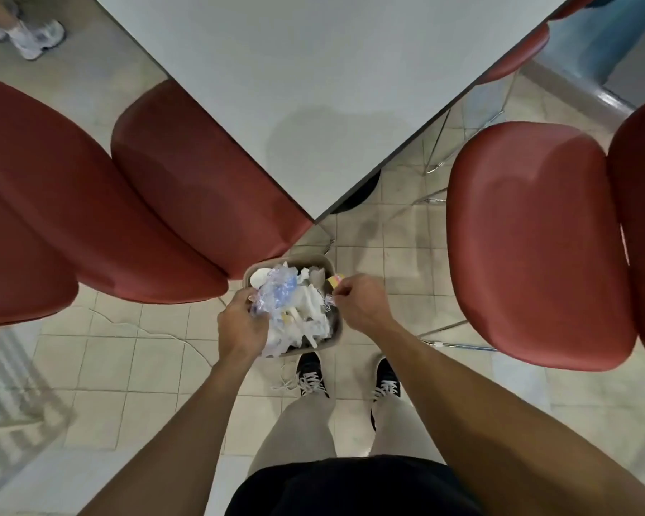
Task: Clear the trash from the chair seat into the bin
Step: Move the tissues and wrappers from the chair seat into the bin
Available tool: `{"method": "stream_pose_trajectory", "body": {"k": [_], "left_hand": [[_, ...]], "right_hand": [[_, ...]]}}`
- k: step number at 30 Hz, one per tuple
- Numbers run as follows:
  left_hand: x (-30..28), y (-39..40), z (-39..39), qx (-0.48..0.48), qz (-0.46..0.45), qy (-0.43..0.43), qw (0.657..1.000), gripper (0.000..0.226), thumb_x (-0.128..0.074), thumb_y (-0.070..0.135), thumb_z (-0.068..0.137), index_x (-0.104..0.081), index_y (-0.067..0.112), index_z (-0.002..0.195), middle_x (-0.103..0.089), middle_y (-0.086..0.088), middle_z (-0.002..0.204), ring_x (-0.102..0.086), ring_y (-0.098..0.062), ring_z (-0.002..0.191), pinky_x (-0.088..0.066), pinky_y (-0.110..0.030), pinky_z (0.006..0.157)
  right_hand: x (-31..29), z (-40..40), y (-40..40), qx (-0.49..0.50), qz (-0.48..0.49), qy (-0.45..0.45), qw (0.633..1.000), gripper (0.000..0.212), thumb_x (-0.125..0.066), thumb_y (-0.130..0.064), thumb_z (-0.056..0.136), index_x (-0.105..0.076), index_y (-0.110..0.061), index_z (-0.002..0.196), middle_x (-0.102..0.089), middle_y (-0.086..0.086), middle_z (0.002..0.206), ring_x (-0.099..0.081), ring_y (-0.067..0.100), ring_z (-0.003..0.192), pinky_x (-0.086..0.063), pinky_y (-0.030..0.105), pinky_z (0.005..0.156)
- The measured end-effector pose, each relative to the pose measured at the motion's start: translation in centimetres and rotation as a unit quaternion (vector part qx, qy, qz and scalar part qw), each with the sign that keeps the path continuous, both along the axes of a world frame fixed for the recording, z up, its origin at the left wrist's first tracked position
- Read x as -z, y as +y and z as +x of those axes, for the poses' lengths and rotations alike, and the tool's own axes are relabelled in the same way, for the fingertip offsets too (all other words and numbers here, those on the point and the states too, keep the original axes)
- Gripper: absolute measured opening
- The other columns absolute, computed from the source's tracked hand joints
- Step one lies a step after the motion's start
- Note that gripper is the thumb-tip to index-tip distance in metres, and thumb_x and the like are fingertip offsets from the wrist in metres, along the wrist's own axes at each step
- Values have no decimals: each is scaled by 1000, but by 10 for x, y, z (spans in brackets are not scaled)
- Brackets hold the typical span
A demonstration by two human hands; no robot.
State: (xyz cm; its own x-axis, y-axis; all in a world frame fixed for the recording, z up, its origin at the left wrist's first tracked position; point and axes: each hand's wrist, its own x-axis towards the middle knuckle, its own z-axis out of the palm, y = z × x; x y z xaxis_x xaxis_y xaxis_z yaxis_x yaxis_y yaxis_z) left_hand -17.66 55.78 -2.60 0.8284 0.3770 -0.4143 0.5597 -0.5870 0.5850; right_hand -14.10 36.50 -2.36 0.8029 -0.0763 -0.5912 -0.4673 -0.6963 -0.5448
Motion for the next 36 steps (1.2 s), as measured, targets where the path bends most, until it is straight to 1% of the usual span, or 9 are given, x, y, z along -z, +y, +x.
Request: {"method": "stream_pose_trajectory", "body": {"k": [3,5,11,14,18,21,27,32,36], "left_hand": [[15,7,-1,13,-1,-4,1000,19,-62,8,80,-50,20,88,-59,-1,69,-57,-24,61,-44,-29,56],[27,10,1,40,0,-2,999,9,-58,6,80,-53,13,77,-56,-5,63,-54,-27,62,-43,-33,56],[64,8,10,98,3,17,995,22,-58,-3,77,-51,11,62,-58,-8,70,-52,-23,69,-42,-32,63],[82,7,14,121,8,20,992,13,-57,-3,79,-60,7,72,-57,-8,73,-52,-22,70,-39,-28,63],[102,8,17,120,41,53,990,12,-54,4,86,-58,7,75,-57,-13,83,-49,-21,71,-34,-28,62],[115,8,20,146,67,54,986,12,-54,7,88,-64,1,90,-62,-16,88,-50,-20,75,-37,-28,63],[105,9,18,165,118,79,976,13,-58,17,87,-63,12,98,-58,-9,99,-55,-24,81,-40,-31,61],[87,9,19,192,125,80,970,17,-67,21,78,-65,15,94,-54,-7,97,-57,-26,87,-47,-34,65],[64,-4,24,203,128,72,968,16,-65,29,76,-62,21,90,-51,-1,100,-51,-22,88,-44,-34,69]], "right_hand": [[18,-3,15,30,-21,28,999,21,-57,-11,82,-75,-21,87,-72,5,91,-65,22,81,-54,27,72],[31,-5,25,44,-27,41,998,19,-60,-13,82,-74,-23,88,-71,2,93,-65,20,80,-56,28,74],[59,-11,48,70,-43,56,995,18,-64,-11,79,-71,-23,92,-69,1,95,-66,22,86,-53,25,75],[71,-10,56,82,-45,70,993,13,-63,-11,81,-69,-22,83,-71,0,88,-67,19,81,-55,25,75],[79,-14,64,78,-41,72,993,14,-58,-12,84,-69,-20,81,-73,2,86,-67,20,78,-55,25,71],[82,-14,64,81,-42,91,992,14,-59,-15,86,-71,-21,88,-73,2,93,-68,21,84,-56,27,77],[71,-17,53,38,-38,104,993,22,-52,-23,94,-72,-21,104,-71,3,108,-67,22,96,-54,27,83],[55,-17,35,26,-30,96,995,27,-51,-20,96,-65,-21,119,-62,-4,126,-62,14,109,-49,24,94],[43,-16,24,57,-5,90,994,31,-51,-9,92,-67,-22,114,-64,-3,122,-64,16,104,-50,22,86]]}}
